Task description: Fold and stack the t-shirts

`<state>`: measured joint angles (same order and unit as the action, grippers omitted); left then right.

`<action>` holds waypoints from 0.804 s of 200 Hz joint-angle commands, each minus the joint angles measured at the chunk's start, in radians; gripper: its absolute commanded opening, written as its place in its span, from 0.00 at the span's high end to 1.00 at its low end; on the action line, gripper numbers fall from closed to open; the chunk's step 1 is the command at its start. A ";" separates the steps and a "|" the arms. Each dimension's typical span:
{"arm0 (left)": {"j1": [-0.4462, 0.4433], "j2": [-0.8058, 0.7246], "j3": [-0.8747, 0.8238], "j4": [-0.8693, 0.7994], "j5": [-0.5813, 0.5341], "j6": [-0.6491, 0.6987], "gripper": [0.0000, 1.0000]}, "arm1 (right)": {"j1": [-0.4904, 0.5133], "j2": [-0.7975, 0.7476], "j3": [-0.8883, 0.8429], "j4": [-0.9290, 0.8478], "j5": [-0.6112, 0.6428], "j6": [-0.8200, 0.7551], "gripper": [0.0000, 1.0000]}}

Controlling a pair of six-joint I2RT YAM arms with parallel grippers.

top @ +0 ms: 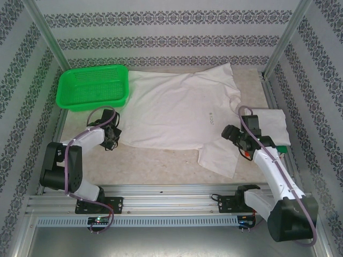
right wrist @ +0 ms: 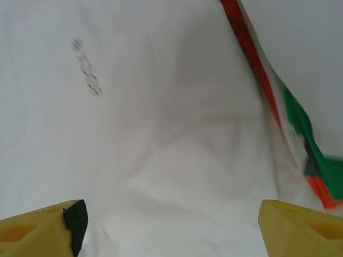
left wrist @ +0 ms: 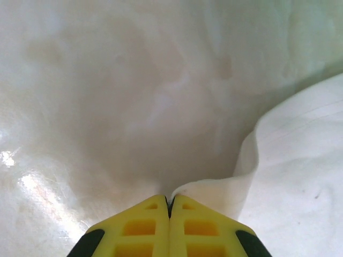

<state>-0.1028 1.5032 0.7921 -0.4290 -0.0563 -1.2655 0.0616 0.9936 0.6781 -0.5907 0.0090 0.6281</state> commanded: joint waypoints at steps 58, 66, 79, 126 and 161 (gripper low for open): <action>0.008 -0.020 -0.027 0.021 -0.019 -0.013 1.00 | -0.015 0.037 -0.158 -0.059 -0.133 0.193 0.50; 0.008 -0.021 -0.029 0.023 -0.021 -0.011 1.00 | -0.018 0.054 -0.157 -0.052 -0.125 0.190 0.51; 0.008 -0.021 -0.034 0.031 -0.021 -0.012 1.00 | -0.023 0.074 -0.156 -0.032 -0.104 0.176 0.53; 0.008 -0.019 -0.052 0.052 -0.010 -0.015 1.00 | -0.070 0.167 -0.098 -0.020 -0.053 0.083 0.54; 0.008 -0.029 -0.060 0.055 -0.007 -0.015 1.00 | -0.092 0.235 -0.080 0.006 -0.062 0.045 0.57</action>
<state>-0.1028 1.4986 0.7444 -0.3916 -0.0563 -1.2659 -0.0174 1.1923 0.5678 -0.6094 -0.0715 0.7223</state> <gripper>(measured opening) 0.044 0.444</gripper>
